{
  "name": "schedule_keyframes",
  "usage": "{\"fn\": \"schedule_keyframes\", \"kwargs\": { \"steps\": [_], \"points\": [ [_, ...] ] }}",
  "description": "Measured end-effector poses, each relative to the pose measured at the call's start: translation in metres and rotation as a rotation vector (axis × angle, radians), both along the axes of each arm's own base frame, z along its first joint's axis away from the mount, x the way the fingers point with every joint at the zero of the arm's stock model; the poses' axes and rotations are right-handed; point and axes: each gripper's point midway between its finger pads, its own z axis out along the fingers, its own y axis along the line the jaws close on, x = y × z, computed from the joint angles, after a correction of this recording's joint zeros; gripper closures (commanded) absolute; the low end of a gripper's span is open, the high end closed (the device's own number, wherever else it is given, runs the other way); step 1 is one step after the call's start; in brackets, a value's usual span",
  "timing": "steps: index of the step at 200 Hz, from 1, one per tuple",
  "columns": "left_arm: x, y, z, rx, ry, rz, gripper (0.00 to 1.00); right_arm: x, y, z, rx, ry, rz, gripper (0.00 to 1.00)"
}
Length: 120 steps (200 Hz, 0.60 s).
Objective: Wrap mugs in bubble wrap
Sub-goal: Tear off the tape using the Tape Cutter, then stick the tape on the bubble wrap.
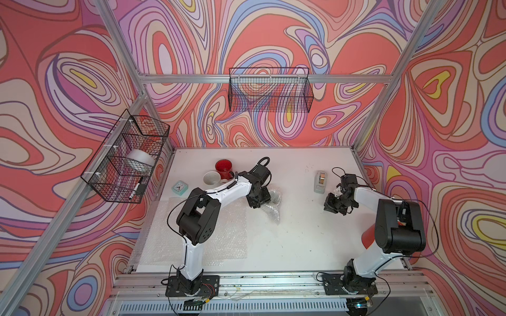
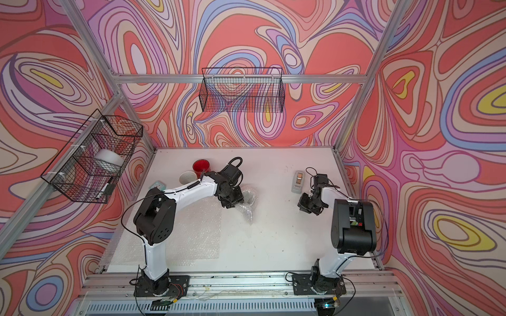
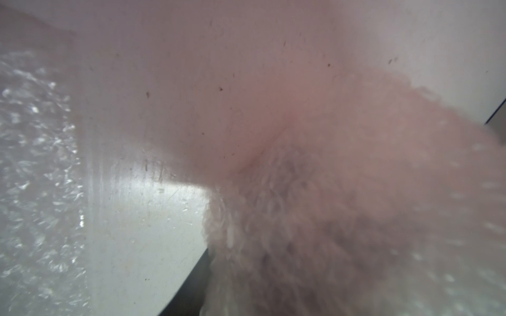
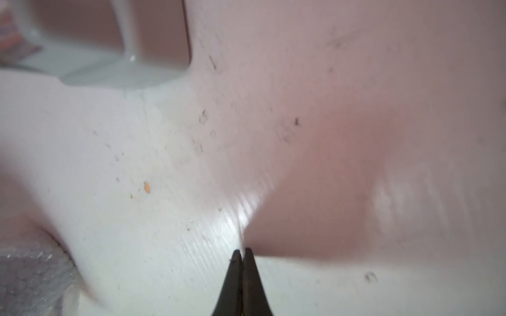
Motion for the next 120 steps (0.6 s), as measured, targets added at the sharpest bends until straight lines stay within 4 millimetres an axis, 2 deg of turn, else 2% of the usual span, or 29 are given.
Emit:
{"fn": "schedule_keyframes", "kwargs": {
  "steps": [33,52,84,120],
  "points": [
    [0.000,-0.001,-0.001,-0.011,0.001,0.014,0.54,0.016,0.023,0.071,0.098,-0.248,0.037,1.00],
    [0.000,-0.003,0.000,-0.023,0.005,0.030,0.54,0.019,0.042,0.100,0.175,-0.338,0.075,1.00],
    [0.000,-0.009,0.000,-0.040,0.004,0.054,0.54,0.015,0.081,0.128,0.304,-0.393,0.144,1.00],
    [-0.001,-0.017,-0.001,-0.073,0.004,0.093,0.55,0.007,0.134,0.147,0.414,-0.407,0.232,1.00]
  ]
}}
